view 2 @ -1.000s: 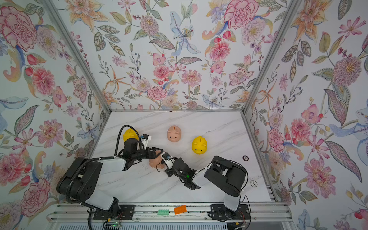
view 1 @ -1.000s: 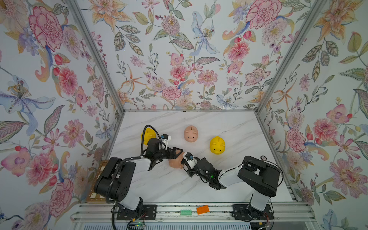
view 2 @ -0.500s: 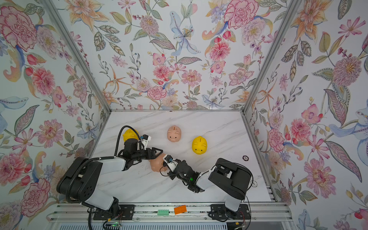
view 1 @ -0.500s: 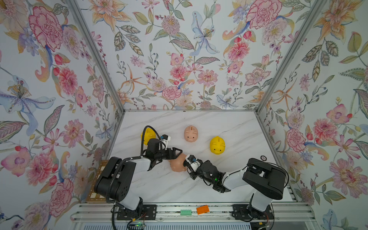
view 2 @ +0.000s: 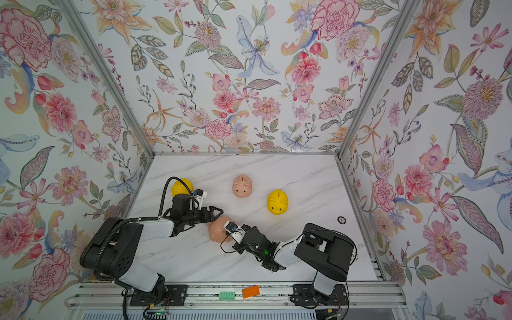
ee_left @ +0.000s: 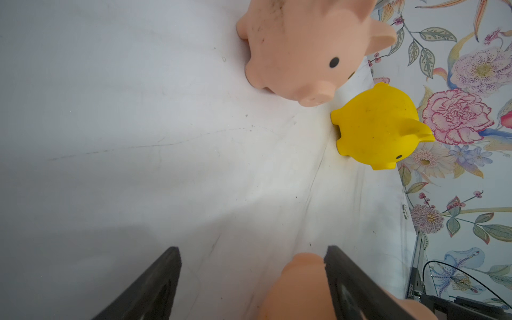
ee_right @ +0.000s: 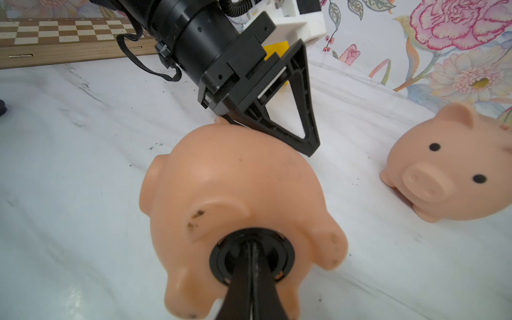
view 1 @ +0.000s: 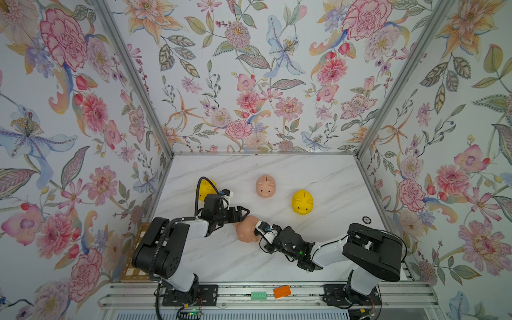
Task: Open piggy banks
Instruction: Open the lid on the piggy bank.
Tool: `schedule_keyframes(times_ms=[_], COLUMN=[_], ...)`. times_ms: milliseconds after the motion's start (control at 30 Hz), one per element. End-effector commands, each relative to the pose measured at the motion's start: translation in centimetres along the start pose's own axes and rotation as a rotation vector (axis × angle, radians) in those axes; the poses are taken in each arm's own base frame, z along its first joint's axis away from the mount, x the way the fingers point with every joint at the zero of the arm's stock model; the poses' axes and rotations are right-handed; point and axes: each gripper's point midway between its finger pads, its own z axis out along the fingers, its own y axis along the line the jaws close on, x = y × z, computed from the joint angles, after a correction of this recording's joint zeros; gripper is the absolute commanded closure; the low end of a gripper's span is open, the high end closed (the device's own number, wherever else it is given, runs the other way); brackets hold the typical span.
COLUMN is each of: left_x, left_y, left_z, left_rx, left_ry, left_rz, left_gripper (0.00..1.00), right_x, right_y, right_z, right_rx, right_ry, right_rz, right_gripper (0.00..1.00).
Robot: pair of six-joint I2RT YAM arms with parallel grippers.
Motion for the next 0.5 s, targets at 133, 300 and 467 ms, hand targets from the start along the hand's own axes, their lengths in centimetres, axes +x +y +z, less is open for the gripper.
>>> schedule_keyframes(times_ms=[133,300,467], left_x=[3.4,3.1,3.0], left_y=[1.3,1.2,1.1], left_z=[0.1,0.0,0.0], left_rx=[-0.04,-0.041,-0.04], left_ry=[0.11,0.107,0.102], left_rz=[-0.047,-0.044,-0.043], left_gripper=[0.16,0.16,0.16], right_x=[1.0,1.2,1.4], right_y=[1.5,1.8,1.9], right_z=[0.4,-0.1,-0.8], right_rx=[-0.001,-0.001,0.012], right_ry=[0.088,0.11,0.112], right_rz=[-0.166,-0.228,-0.288], right_gripper=[1.0,1.0,1.0])
